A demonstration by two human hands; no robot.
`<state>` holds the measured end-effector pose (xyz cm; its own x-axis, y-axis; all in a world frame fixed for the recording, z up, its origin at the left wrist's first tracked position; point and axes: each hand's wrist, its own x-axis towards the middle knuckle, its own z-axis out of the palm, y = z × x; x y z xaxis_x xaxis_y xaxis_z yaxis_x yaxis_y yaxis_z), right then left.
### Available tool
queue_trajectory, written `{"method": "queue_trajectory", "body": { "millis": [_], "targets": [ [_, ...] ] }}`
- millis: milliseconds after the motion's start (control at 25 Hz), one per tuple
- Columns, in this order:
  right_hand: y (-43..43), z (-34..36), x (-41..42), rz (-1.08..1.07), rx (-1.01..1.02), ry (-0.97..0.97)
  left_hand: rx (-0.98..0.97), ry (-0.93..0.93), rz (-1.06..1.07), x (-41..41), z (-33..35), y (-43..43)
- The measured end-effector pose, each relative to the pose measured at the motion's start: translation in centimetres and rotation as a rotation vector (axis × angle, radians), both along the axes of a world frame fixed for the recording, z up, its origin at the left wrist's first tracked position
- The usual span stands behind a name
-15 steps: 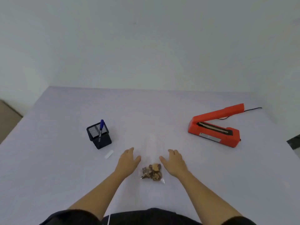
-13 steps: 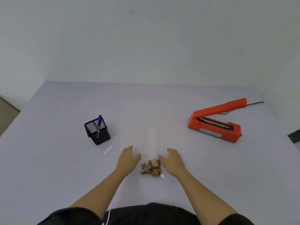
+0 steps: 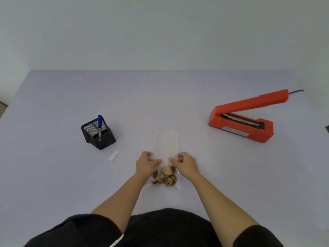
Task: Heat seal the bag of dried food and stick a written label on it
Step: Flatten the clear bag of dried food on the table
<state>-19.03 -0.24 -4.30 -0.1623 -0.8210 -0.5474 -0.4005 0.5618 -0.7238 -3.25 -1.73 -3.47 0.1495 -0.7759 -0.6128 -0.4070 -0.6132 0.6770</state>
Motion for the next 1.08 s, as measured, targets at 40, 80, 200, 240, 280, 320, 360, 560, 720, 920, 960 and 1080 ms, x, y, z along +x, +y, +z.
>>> {"method": "queue_trajectory", "body": {
  "millis": [40,80,200,240,280,320,360,560,720,920,960,1080],
  "targets": [
    [-0.1,-0.2,-0.2,0.005,-0.002,-0.001,0.0,0.016,-0.008,0.3,-0.2,-0.1],
    [-0.2,-0.4,-0.5,0.018,-0.012,-0.005,-0.007,0.042,-0.027,0.8,-0.4,-0.2],
    [-0.1,-0.5,-1.1,0.099,-0.053,-0.02,-0.017,0.179,-0.083,2.4,-0.4,-0.3],
    [0.0,-0.5,-1.3,0.111,-0.06,-0.035,-0.012,0.214,-0.102,2.8,-0.3,-0.4],
    [0.2,-0.4,-1.4,0.11,-0.066,-0.057,-0.003,0.231,-0.125,3.1,-0.2,-0.4],
    [0.3,-0.4,-1.6,0.103,-0.07,-0.086,0.006,0.242,-0.151,3.3,-0.3,-0.5],
    [0.5,-0.4,-1.6,0.094,-0.067,-0.115,0.014,0.256,-0.171,3.3,-0.2,-0.5],
    [0.9,-0.3,-0.4,-0.069,0.024,-0.412,0.029,0.359,-0.097,2.1,0.4,0.0],
    [1.1,-0.5,-0.3,-0.033,-0.011,-0.344,-0.004,0.317,-0.134,2.5,0.3,0.4],
    [1.1,-0.7,0.2,-0.036,0.028,-0.365,-0.013,0.255,-0.198,3.1,-0.4,0.7],
    [1.1,-0.7,0.3,-0.053,0.033,-0.362,-0.01,0.25,-0.226,3.1,-0.5,0.7],
    [1.0,-0.7,0.2,-0.056,0.035,-0.353,-0.017,0.191,-0.292,3.2,-0.7,0.9]
  ]
}}
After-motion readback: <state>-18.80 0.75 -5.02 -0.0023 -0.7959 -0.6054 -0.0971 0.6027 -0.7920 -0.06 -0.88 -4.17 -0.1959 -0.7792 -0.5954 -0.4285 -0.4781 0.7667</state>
